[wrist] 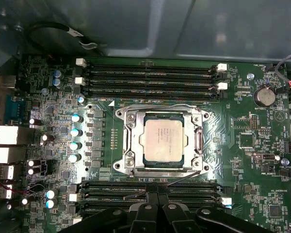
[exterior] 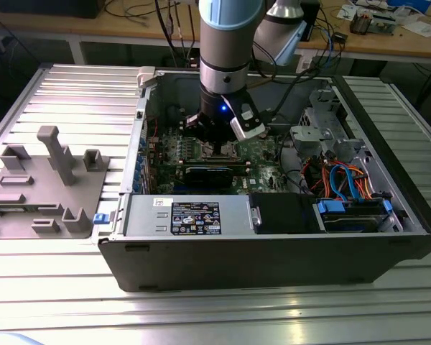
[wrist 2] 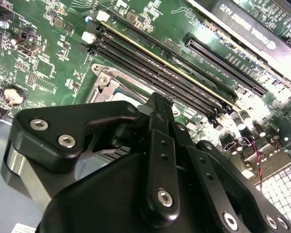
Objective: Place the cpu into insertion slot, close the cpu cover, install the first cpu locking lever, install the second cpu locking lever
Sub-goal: 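Install the second cpu locking lever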
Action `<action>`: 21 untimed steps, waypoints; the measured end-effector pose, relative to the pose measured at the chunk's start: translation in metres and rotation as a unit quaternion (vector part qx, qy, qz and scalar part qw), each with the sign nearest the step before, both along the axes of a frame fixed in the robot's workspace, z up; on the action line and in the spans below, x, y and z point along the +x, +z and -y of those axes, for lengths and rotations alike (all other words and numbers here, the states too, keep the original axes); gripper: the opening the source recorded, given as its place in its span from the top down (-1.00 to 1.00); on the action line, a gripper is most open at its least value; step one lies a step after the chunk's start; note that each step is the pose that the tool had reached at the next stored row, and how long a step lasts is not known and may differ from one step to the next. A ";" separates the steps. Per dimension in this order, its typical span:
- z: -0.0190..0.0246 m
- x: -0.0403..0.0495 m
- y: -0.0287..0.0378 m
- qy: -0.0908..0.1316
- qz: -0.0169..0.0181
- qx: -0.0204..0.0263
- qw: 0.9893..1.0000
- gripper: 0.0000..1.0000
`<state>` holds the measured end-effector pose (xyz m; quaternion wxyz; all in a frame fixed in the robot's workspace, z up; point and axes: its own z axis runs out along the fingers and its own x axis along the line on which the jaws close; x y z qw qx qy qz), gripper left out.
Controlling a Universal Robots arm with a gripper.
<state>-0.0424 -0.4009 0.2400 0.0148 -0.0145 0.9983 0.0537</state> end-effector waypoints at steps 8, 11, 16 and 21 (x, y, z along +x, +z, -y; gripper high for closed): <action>0.0000 0.0000 -0.0001 0.000 0.000 0.000 1.000 0.79; 0.0000 -0.0004 -0.0001 0.000 0.000 0.000 1.000 0.79; 0.0001 -0.0054 -0.0001 0.000 0.000 0.000 1.000 0.79; 0.0001 -0.0057 -0.0075 0.000 -0.002 0.001 1.000 0.79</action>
